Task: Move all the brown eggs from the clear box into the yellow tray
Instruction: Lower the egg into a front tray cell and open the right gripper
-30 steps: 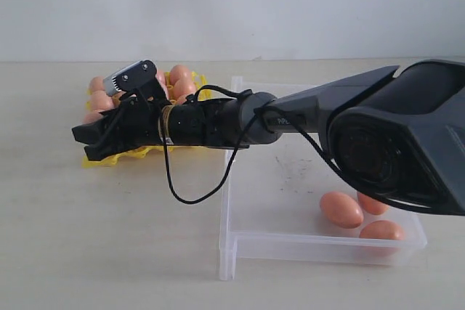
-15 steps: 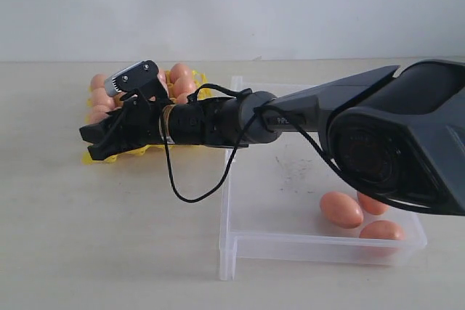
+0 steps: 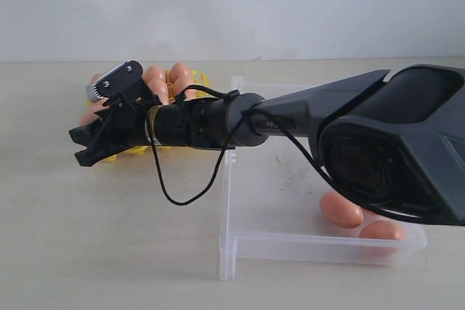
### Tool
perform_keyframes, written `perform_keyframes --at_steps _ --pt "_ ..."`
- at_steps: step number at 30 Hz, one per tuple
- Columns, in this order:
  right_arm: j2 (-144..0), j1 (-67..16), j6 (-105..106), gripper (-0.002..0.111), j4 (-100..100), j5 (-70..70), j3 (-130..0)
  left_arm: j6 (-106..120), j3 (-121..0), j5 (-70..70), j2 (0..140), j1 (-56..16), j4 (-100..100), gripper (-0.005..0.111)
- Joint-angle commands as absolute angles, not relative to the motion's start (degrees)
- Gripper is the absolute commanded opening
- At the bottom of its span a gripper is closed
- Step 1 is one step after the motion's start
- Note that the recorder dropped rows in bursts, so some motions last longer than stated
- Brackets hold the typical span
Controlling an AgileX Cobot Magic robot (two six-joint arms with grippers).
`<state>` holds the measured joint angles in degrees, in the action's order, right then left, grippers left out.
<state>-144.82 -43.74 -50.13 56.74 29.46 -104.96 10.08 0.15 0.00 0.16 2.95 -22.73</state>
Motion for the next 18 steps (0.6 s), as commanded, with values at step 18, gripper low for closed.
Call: perform_keyframes --at_steps 18 --pt "-144.7 -44.4 -49.4 0.017 56.0 22.6 -106.4 10.6 0.0 0.0 0.0 2.7 -22.9 0.004"
